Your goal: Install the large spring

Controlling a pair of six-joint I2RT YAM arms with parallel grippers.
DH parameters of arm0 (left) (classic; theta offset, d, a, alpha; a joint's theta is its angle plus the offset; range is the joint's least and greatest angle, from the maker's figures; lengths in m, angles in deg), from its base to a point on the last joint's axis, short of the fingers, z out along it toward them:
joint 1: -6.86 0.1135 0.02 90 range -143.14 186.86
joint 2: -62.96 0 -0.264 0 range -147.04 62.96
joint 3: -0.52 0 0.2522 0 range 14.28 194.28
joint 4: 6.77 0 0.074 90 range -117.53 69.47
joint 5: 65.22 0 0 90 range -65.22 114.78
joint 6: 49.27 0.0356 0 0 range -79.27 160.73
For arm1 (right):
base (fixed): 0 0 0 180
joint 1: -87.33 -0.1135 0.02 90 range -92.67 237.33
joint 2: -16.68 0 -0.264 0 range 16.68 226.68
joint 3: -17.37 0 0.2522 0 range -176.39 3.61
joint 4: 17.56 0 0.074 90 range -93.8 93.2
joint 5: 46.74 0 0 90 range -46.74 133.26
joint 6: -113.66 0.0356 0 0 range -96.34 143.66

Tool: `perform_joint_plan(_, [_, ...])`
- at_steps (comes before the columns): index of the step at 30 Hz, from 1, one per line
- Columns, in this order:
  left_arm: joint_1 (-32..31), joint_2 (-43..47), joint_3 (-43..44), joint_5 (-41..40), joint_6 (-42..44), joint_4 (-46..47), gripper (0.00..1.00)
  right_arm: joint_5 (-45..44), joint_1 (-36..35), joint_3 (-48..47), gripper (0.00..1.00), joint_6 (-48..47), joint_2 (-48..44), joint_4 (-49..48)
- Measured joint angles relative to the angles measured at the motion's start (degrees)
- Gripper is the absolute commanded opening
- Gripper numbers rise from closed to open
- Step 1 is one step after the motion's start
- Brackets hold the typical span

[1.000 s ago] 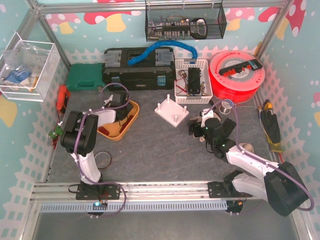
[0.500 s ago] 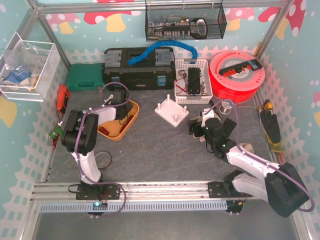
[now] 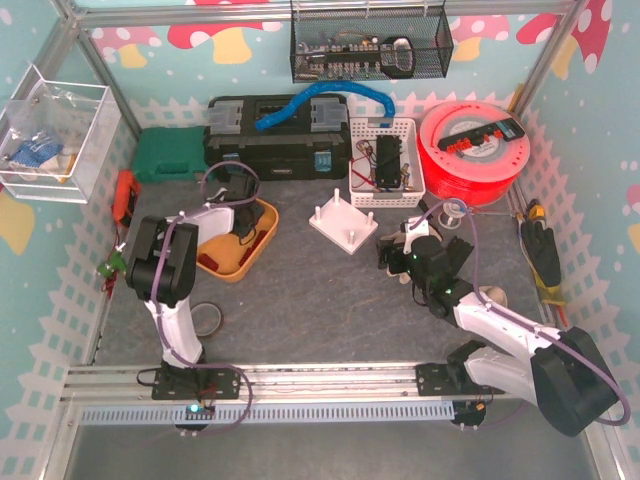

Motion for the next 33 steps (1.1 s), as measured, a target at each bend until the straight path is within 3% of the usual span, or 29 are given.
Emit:
perform_joint_plan(13, [0.00, -1.20, 1.38, -0.94, 0.39, 0.00, 0.27, -0.24, 0.00, 0.00, 0.97, 0.00, 0.02, 0.02])
perform_joint_plan(21, [0.00, 2.58, -1.25, -1.60, 2.12, -3.06, 0.22, -0.39, 0.00, 0.00, 0.97, 0.00, -0.92, 0.07])
perform_joint_plan(27, [-0.11, 11.65, -5.64, -2.62, 6.01, -1.53, 0.18, -0.57, 0.00, 0.00, 0.97, -0.02, -1.86, 0.22])
perform_joint_plan(33, [-1.16, 23.69, -12.66, -3.04, 13.64, 7.52, 0.16, -0.83, 0.00, 0.00, 0.97, -0.07, -2.43, 0.57])
